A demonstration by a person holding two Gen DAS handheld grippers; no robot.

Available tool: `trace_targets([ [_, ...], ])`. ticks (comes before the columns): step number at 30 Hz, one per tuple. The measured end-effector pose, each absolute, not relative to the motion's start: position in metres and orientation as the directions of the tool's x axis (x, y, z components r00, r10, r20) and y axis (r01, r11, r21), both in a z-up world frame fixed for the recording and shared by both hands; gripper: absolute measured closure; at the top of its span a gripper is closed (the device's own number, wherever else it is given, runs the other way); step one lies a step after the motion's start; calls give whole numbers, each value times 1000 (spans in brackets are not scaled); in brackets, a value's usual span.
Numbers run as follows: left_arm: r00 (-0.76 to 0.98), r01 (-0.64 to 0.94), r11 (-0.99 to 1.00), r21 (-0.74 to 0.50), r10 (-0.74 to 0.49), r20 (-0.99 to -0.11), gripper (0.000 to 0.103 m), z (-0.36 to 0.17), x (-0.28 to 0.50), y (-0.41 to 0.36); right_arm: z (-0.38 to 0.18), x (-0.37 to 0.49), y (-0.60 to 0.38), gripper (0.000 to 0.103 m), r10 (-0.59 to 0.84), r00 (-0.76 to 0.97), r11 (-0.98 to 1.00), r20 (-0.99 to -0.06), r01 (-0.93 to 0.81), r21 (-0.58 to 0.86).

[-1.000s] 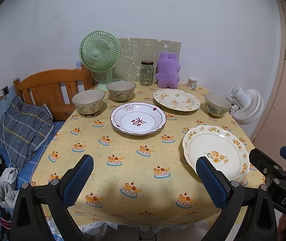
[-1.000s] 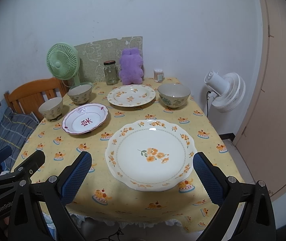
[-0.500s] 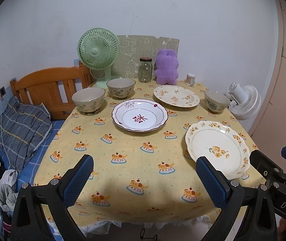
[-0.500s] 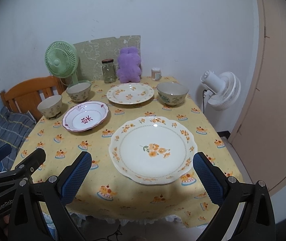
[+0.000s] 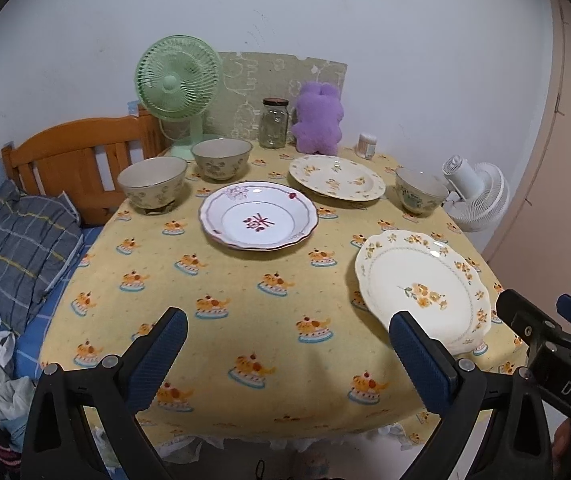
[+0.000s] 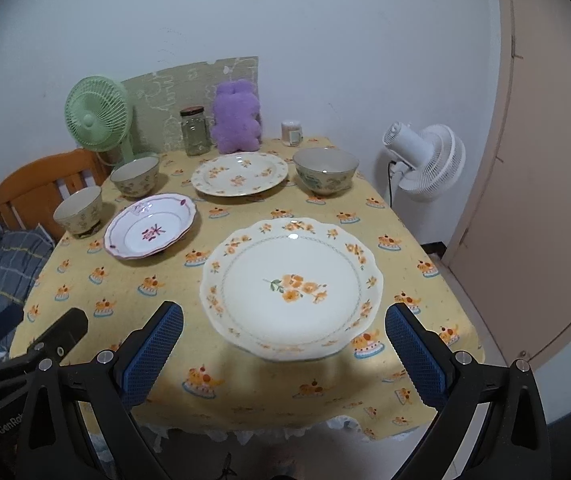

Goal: Organize plates and bowls
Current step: 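Move both grippers toward the rim of the large orange-flower plate, then close both grippers on the rim of the large orange-flower plate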

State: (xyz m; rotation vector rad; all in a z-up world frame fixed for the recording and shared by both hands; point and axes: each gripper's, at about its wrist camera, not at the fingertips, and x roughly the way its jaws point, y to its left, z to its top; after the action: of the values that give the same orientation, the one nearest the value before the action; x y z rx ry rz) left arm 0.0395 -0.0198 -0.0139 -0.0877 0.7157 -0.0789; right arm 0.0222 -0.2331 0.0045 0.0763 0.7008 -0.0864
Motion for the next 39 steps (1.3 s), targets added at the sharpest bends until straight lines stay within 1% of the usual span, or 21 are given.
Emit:
trace_targets([
  [7, 746, 78, 993, -89, -118, -656, 2, -23, 73, -47, -7, 51, -260, 1, -78, 752, 990, -654, 138, 41],
  [12, 717, 71, 995, -69, -99, -690, 4, -34, 108, -72, -24, 88, -284, 1, -56, 712, 988, -700, 140, 63],
  [17, 670, 56, 997, -58, -81, -738, 8, -53, 141, -96, -44, 130, -307, 2, -37, 671, 989, -740, 133, 71],
  [19, 652, 61, 997, -48, -76, -754, 8, -59, 152, -106, -51, 143, -314, 5, -26, 660, 990, -751, 119, 71],
  [21, 633, 62, 997, -38, -69, -771, 8, -66, 160, -114, -58, 156, -320, 10, -13, 642, 991, -767, 108, 74],
  [24, 616, 50, 999, -20, -47, -786, 9, -73, 170, -125, -69, 173, -329, 12, 13, 612, 992, -791, 93, 88],
  [25, 606, 42, 999, -14, -36, -795, 11, -77, 173, -129, -72, 177, -331, 13, 20, 603, 992, -797, 89, 92],
  [27, 587, 32, 999, -9, -26, -809, 16, -82, 179, -134, -80, 185, -333, 19, 31, 579, 993, -815, 77, 93],
  [29, 566, 29, 999, -18, -32, -824, 20, -89, 185, -138, -89, 193, -335, 21, 44, 551, 993, -833, 67, 97],
  [33, 527, 23, 1000, -6, -17, -850, 26, -98, 194, -144, -99, 201, -335, 25, 67, 515, 994, -855, 43, 104],
  [34, 518, 20, 1000, -1, -11, -856, 29, -100, 195, -146, -102, 203, -335, 26, 73, 507, 994, -859, 38, 106],
  [39, 488, 30, 1000, -5, -19, -873, 35, -109, 200, -151, -113, 209, -336, 36, 83, 459, 993, -884, 40, 114],
])
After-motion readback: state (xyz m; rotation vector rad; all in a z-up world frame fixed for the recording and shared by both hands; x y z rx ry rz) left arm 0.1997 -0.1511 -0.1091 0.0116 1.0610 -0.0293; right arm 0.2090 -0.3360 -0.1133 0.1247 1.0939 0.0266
